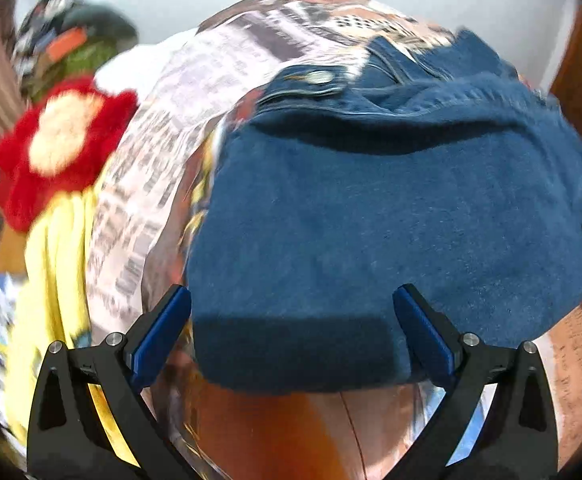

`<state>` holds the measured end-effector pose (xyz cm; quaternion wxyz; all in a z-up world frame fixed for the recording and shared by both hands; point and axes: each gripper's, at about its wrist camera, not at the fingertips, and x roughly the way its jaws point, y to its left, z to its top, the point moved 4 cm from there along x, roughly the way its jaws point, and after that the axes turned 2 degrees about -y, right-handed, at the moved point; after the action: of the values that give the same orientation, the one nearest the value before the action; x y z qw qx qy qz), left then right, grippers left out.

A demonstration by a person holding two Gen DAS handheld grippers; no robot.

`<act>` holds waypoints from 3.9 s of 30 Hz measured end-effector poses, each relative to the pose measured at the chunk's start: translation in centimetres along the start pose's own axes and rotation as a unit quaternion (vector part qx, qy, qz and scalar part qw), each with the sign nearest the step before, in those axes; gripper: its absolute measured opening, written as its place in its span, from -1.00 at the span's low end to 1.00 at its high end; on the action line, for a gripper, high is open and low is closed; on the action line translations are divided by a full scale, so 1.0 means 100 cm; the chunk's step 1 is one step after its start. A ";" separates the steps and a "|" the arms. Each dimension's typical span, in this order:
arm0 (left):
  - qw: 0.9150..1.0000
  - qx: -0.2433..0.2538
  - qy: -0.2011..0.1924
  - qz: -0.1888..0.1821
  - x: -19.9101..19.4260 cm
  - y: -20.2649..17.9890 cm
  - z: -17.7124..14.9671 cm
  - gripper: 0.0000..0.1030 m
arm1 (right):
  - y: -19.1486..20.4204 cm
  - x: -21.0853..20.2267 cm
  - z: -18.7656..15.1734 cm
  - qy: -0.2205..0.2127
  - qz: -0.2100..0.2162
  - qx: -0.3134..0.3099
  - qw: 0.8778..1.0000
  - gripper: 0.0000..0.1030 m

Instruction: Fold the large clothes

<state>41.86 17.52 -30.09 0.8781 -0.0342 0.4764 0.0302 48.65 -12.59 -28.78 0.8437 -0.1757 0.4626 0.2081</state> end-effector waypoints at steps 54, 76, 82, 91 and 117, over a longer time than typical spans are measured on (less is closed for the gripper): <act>0.994 -0.080 -0.046 0.064 0.058 0.029 0.165 0.13 | -0.021 0.022 0.018 -0.027 0.048 0.025 0.998 0.83; 0.997 -0.059 -0.050 -0.008 -0.060 0.007 0.036 0.72 | -0.047 -0.016 0.017 -0.013 0.069 0.127 0.989 0.82; 0.988 -0.137 -0.045 -0.046 -0.064 -0.002 -0.016 0.73 | -0.049 -0.032 0.006 -0.017 0.066 0.132 0.989 0.82; 0.945 -0.281 0.009 -0.168 -0.019 -0.008 -0.043 0.73 | -0.049 -0.014 -0.012 0.009 0.058 0.126 0.990 0.83; 0.891 -0.444 -0.023 -0.092 0.028 0.008 -0.025 0.11 | -0.039 -0.007 -0.017 0.006 0.035 0.089 0.995 0.91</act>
<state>41.23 18.19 -33.78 0.7813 -0.4628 0.3876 0.1586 49.07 -16.93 -28.62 0.8453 -0.0843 0.4904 0.1946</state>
